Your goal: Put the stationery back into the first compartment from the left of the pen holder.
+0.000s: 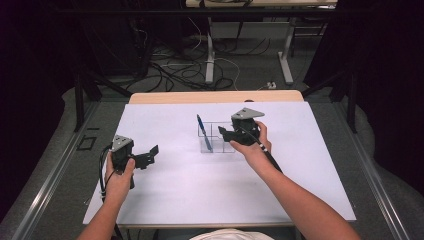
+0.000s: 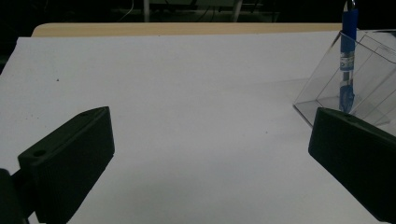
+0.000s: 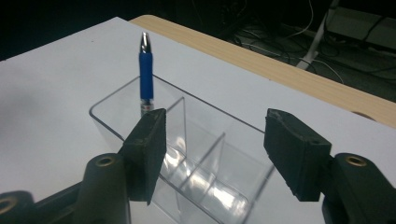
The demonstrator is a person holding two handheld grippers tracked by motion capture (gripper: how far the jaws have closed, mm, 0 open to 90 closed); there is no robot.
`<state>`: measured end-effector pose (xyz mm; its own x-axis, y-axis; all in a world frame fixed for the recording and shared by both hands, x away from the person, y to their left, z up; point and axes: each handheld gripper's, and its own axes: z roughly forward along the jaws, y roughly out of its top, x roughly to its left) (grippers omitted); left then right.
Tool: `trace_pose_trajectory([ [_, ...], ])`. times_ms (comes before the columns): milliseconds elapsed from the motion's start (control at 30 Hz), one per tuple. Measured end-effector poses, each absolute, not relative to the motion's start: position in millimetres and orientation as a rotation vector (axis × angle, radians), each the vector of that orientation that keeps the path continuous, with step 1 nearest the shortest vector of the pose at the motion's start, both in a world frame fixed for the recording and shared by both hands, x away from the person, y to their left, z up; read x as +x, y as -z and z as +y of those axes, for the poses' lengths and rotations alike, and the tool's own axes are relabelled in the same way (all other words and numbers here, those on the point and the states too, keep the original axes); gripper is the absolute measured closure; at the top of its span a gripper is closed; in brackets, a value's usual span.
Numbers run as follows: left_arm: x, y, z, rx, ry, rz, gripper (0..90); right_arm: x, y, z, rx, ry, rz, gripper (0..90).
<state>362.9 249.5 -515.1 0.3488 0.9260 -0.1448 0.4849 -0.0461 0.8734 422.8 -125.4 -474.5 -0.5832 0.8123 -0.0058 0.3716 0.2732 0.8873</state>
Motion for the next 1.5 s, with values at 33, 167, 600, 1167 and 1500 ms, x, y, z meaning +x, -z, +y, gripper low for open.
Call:
trace_pose_trajectory([
  [33, 362.9, 515.1, 249.6, 1.680, -0.594, 1.275, 0.0, 421.5, 474.7, -128.3, 1.080, -1.262, 2.077, 37.5],
  [167, 363.0, 515.2, 249.7, 1.680, -0.594, 1.276, 0.0, 417.0, 477.2, -145.9, 1.137, -1.273, 2.056, 31.2],
  [600, 362.6, 514.9, 250.4, 1.681, -0.598, 1.278, 0.0, 398.8, 481.9, -196.8, 1.198, -1.213, 1.990, 15.2],
  [1167, 362.8, 515.4, 250.3, 1.680, -0.598, 1.279, 0.0, 379.5, 506.6, -254.2, 1.348, -1.155, 1.915, 5.2],
  [1500, 362.6, 515.3, 251.0, 1.678, -0.596, 1.279, 0.0, 378.1, 522.4, -267.8, 1.362, -1.126, 1.893, 0.4],
])
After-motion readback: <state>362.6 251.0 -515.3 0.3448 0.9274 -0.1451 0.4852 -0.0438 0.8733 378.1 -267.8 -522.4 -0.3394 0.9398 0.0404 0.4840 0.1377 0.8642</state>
